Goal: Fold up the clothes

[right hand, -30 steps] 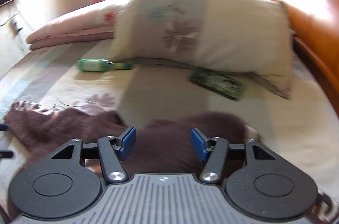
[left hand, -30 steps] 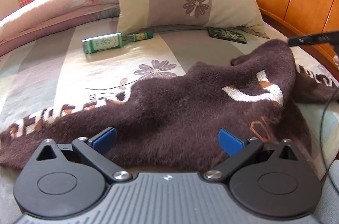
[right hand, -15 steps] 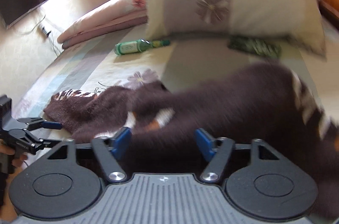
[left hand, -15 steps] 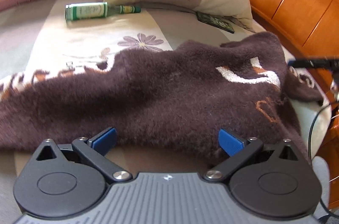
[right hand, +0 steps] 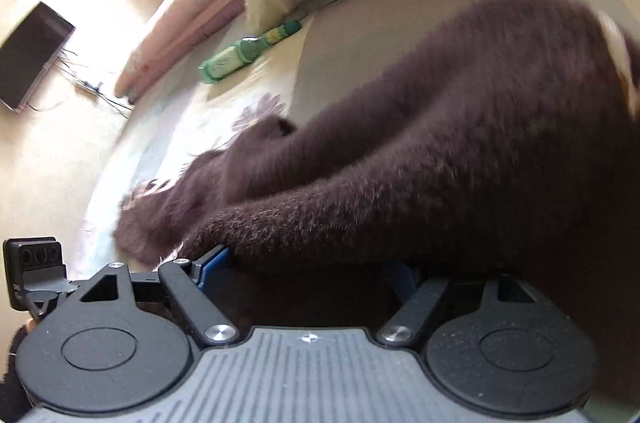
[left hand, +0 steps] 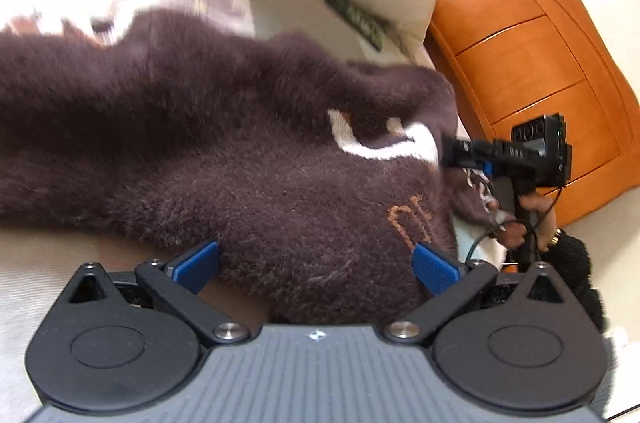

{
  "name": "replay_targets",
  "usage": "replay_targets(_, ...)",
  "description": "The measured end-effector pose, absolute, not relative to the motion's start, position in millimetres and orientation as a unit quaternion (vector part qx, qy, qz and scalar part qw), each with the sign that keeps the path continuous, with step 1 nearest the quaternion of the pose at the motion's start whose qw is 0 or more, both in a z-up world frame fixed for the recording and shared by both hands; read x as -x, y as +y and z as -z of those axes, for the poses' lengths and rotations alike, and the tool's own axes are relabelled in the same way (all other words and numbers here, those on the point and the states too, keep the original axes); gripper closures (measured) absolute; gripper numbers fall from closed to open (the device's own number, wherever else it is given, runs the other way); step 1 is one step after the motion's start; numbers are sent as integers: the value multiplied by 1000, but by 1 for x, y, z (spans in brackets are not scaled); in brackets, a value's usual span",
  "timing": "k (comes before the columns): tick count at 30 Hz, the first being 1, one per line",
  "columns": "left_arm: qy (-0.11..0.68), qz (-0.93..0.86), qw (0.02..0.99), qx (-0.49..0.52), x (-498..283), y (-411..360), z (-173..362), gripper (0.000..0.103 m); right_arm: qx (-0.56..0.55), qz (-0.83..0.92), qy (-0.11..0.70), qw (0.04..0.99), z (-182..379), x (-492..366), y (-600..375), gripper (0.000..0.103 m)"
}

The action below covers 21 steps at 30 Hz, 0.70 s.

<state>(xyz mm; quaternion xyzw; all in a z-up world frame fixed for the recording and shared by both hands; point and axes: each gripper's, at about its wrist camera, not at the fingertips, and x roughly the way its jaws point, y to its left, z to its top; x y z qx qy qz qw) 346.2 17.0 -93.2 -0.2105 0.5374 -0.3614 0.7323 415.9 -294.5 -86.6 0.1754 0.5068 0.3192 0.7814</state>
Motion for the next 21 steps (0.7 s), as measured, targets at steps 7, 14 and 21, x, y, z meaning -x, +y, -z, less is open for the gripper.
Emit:
replay_targets(7, 541, 317, 753, 200, -417, -1, 117, 1, -173, -278, 480, 814, 84, -464, -288, 21)
replay_targets(14, 531, 289, 770, 202, -453, -6, 115, 1, -190, -275, 493, 803, 96, -499, -278, 21)
replay_targets(21, 510, 303, 789, 159, -392, 22, 90, 1, -157, -291, 454, 828, 58, -416, -312, 18)
